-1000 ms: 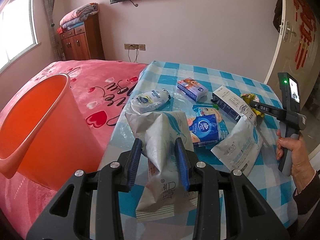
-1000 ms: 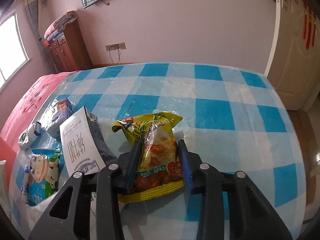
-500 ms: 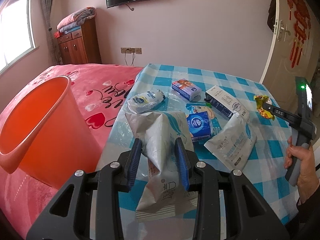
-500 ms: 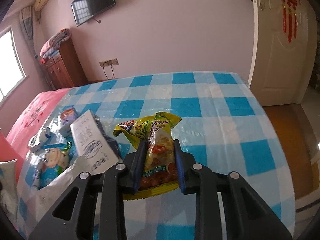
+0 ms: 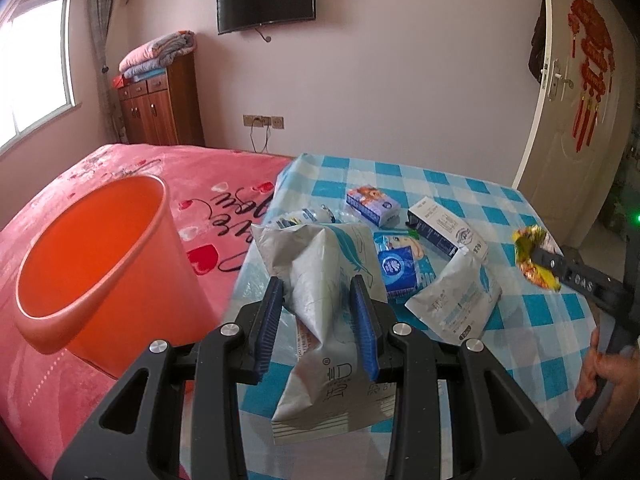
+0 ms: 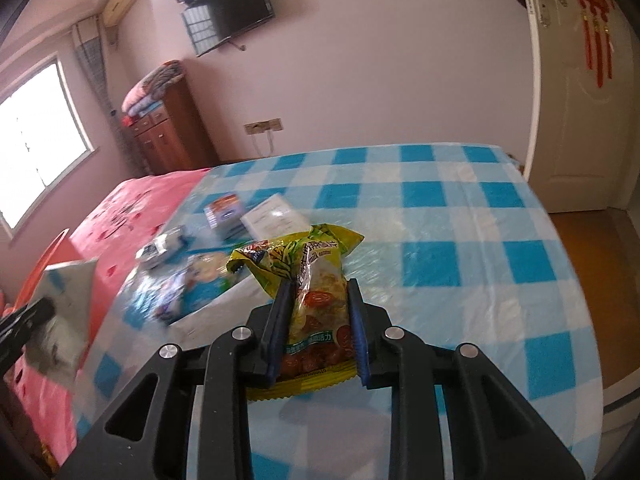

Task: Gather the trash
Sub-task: 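Carry the white bag and yellow snack bag toward the orange bucket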

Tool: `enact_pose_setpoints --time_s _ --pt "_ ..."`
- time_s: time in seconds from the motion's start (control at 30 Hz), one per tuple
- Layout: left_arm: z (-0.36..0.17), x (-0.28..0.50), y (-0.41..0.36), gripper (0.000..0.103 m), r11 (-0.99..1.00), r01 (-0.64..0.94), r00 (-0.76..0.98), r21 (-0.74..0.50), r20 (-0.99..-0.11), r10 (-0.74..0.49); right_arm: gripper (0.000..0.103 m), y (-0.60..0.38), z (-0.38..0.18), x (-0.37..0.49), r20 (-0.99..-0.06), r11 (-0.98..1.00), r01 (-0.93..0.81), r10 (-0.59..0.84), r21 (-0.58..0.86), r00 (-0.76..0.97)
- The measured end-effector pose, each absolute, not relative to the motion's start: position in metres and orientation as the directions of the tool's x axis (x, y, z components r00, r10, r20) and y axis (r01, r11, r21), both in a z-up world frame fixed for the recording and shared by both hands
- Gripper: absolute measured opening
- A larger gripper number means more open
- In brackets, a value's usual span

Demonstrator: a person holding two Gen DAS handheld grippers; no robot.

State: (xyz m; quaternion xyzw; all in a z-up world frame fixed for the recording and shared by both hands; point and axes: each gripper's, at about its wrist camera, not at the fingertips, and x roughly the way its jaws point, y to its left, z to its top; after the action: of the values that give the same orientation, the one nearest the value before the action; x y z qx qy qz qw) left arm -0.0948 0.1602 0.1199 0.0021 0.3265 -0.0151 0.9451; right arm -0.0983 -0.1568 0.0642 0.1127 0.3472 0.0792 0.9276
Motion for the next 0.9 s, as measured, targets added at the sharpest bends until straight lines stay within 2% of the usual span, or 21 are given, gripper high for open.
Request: enact_pose_setpoints --time_s 0.5,0.9 --pt "0.153 -0.099 0.191 0.037 1.000 -0.003 0.843 -0.005 -0.539 0.000 0.029 -0.075 0.114 -0.109 -0.582 0.921 -0.270 0.387 0.280 0.715" --pt "0.185 -0.099 0.264 0.037 0.986 -0.166 0.872 0.017 -0.464 0.155 0.029 0.028 0.163 -0.088 -0.526 0.828 -0.492 0.554 0.269 0.645"
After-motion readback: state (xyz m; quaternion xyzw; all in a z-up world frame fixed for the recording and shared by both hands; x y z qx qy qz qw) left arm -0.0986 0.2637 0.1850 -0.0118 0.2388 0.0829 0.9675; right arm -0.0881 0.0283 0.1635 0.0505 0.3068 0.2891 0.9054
